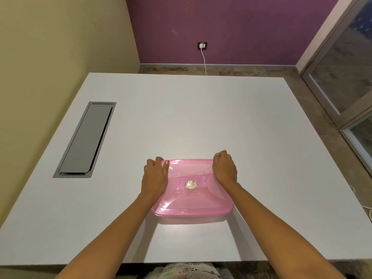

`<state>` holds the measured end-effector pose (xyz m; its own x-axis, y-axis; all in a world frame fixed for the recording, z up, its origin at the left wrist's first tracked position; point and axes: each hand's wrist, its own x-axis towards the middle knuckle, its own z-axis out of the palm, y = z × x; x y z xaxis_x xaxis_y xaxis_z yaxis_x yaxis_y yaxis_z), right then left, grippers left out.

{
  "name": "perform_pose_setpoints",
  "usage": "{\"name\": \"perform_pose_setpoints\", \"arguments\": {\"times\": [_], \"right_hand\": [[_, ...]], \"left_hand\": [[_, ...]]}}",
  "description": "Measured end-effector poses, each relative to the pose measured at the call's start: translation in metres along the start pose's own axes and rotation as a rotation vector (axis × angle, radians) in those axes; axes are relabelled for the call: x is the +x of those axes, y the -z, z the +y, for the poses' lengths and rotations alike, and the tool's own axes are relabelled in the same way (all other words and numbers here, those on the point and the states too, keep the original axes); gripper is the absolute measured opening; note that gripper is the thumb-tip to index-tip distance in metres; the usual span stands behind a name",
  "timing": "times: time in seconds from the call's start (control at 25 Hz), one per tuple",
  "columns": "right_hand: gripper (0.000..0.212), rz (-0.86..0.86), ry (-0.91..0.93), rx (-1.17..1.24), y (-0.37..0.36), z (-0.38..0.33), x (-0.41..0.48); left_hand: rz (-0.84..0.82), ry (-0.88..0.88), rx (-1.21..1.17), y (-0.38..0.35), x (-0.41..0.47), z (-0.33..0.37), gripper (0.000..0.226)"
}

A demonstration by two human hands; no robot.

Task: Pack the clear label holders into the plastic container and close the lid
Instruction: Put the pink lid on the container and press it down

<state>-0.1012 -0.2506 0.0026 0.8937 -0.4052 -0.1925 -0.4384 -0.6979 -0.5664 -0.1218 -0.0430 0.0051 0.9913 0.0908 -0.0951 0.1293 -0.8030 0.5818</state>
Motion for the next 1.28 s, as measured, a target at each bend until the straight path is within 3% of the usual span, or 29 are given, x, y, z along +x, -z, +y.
{"name": "perform_pose_setpoints", "arguments": {"times": [0.32, 0.56, 1.0, 1.28], "right_hand": [[0.035, 0.005, -0.016, 0.012, -0.005, 0.002, 0.008], [0.028, -0.071, 0.031, -0.146, -0.002, 0.0, 0.012], [0.027, -0.102, 0.025, -0.172, -0.006, -0.005, 0.026], [0.048, -0.015, -0.027, -0.092, -0.01, -0.003, 0.029]], "left_hand": [[0.007, 0.032, -0.091, 0.0, 0.003, 0.002, 0.032], [-0.017, 0.111, -0.041, 0.0, 0.006, 0.01, 0.039], [0.056, 0.168, 0.069, -0.004, 0.01, 0.017, 0.042], [0.121, 0.088, 0.148, -0.008, 0.016, 0.02, 0.042]]}}
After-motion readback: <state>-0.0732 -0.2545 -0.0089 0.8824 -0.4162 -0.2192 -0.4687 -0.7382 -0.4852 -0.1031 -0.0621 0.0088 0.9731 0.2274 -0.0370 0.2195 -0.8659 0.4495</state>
